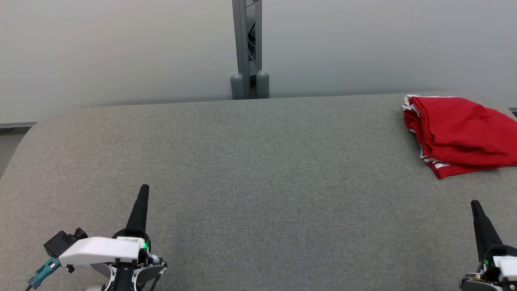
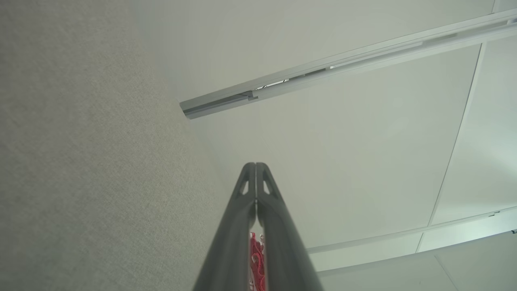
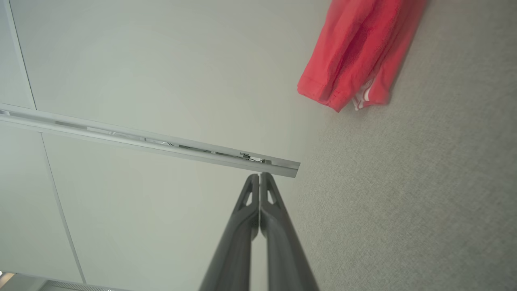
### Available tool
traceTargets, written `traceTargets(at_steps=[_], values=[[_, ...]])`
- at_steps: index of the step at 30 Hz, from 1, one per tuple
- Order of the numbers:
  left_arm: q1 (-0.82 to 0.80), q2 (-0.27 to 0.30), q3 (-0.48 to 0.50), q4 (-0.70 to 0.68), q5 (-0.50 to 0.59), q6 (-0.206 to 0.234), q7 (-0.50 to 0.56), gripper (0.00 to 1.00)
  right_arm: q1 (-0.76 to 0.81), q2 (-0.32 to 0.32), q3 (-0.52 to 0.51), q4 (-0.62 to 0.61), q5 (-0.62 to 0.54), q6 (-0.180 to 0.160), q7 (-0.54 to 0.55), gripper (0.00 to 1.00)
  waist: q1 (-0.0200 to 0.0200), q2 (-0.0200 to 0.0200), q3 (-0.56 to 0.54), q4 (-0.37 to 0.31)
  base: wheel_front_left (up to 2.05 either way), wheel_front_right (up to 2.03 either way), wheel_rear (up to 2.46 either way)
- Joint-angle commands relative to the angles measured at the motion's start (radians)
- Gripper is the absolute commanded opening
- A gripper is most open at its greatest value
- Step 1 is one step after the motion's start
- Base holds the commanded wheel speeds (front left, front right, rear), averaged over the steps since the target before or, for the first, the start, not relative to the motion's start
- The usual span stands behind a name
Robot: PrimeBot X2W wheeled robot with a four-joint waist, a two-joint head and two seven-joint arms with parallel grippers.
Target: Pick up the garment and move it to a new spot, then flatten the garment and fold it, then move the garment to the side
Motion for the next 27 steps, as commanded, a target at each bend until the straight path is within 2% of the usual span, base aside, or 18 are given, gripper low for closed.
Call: traceTargets(at_steps=[1, 27], values=[[-0.023, 0.004, 0.006, 0.001, -0.024, -0.009, 0.006, 0.00, -0.011, -0.006, -0.008, -0.008, 0.024, 0.000, 0.011, 0.00, 0.0001, 0.0000, 0.000, 0.000, 0.00, 0.00, 0.00], [-0.064, 0.003, 0.022, 0.028, -0.210, -0.037, 0.046, 0.00, -0.027, 0.000, -0.061, -0.005, 0.205, 0.000, 0.074, 0.00, 0.0001, 0.0000, 0.006, -0.008, 0.00, 0.00, 0.00]])
